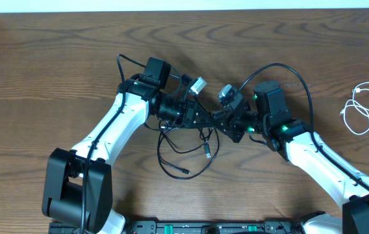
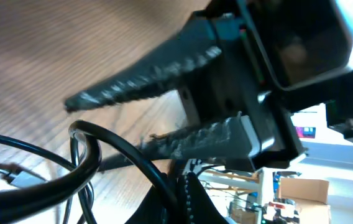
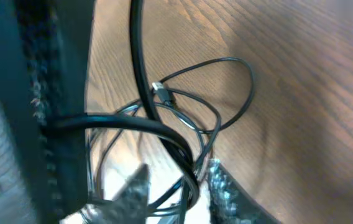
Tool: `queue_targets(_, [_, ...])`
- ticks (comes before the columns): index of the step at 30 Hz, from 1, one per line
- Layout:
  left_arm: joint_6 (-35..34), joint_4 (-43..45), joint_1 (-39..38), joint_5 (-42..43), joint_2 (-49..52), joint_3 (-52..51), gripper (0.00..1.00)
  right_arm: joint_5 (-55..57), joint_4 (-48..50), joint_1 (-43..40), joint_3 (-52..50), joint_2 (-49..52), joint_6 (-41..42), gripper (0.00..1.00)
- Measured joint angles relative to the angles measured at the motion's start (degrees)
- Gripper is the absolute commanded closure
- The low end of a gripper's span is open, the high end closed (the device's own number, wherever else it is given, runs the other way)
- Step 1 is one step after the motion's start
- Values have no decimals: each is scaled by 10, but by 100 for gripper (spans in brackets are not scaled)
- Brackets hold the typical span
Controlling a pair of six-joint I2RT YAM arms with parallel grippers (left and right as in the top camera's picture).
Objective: Untangle cables
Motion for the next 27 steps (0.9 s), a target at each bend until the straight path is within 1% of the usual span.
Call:
queue_targets(2, [0, 0, 0, 10, 0, 0, 92, 0, 0, 0, 0, 0, 0, 67])
queue_targets(3, [0, 0, 0, 12, 0, 0, 92, 0, 0, 0, 0, 0, -1, 72])
queue_targets(4, [0, 0, 0, 15, 0, 0, 92, 0, 0, 0, 0, 0, -1, 83])
queue_targets(6, [0, 0, 0, 19, 0, 0, 92, 0, 0, 0, 0, 0, -1, 97])
queue_targets(7, [0, 0, 0, 21, 0, 0, 93, 0, 1, 0, 0, 0, 0, 99])
queue_targets(11, [0, 0, 0, 18, 0, 0, 93, 10, -7, 0, 0, 0, -2, 99])
queue_targets(14, [0, 0, 2, -34, 0, 0, 93, 30, -48, 0, 2, 0, -2, 99])
queue_targets(19, [-3, -5, 19, -143, 0, -1, 92, 89, -156, 2, 9, -3, -1, 99])
queue_targets(22, [-7, -5, 41, -173, 0, -1, 93, 150, -212, 0, 7, -4, -1, 99])
queue_targets(27, [-16, -7, 69, -200, 0, -1, 93, 215, -225, 0, 6, -4, -1, 99])
